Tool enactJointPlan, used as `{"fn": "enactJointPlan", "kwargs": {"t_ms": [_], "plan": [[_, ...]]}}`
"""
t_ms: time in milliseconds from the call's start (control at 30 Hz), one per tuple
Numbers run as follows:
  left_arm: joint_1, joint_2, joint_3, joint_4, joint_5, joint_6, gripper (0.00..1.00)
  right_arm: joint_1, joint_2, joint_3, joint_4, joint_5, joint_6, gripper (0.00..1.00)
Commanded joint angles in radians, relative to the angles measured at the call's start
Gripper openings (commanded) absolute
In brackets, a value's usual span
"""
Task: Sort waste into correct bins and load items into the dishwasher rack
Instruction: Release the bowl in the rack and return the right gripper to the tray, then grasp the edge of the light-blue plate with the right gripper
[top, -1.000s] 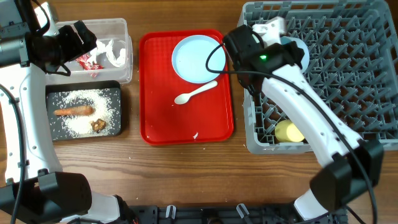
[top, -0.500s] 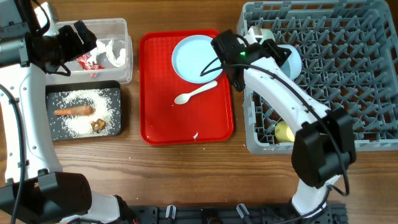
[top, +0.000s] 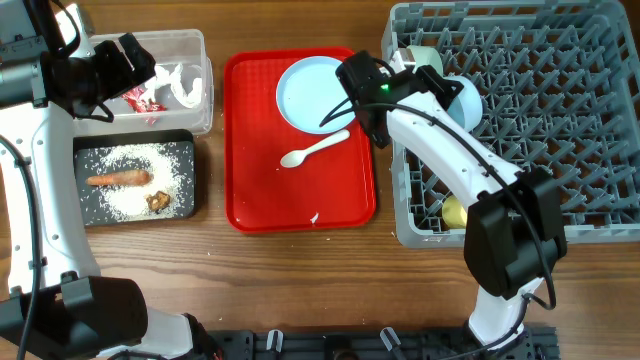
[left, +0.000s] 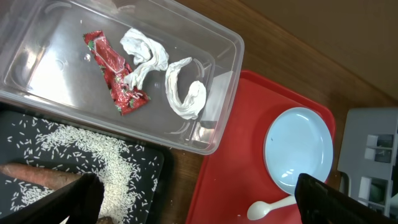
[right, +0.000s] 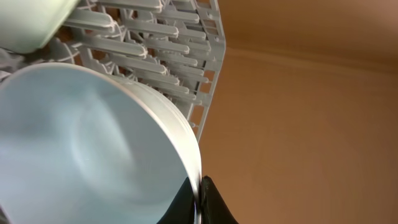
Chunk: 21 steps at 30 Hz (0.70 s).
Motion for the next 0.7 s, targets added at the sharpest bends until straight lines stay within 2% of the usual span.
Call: {"fn": "enactJointPlan", "kwargs": {"t_ms": [0, 33, 133, 167, 233, 467, 667], "plan": [[0.004, 0.005, 0.005, 0.003, 0.001, -0.009, 1.00, 0.030, 0.018, -0.003, 0.002, -0.067, -0.006, 0.04], [0.004, 0.005, 0.005, 0.003, 0.001, -0.009, 1.00, 0.035, 0.018, -0.003, 0.002, -0.067, -0.007, 0.11], [0.004, 0.005, 0.005, 0.003, 0.001, -0.009, 1.00, 0.055, 0.018, -0.003, 0.001, -0.067, -0.007, 0.44], [0.004, 0.005, 0.005, 0.003, 0.001, -0.009, 1.00, 0.061, 0.018, -0.003, 0.001, -0.067, -0.007, 0.61], [0.004, 0.005, 0.005, 0.003, 0.001, -0.009, 1.00, 0.074, 0.016, -0.002, 0.002, -0.067, -0.011, 1.00], [0.004, 0.005, 0.005, 0.003, 0.001, -0.009, 1.00, 0.129, -0.004, 0.000, 0.066, -0.074, -0.015, 1.00], [0.004, 0.005, 0.005, 0.003, 0.001, -0.009, 1.00, 0.166, -0.044, 0.042, 0.216, -0.282, -0.055, 1.00]]}}
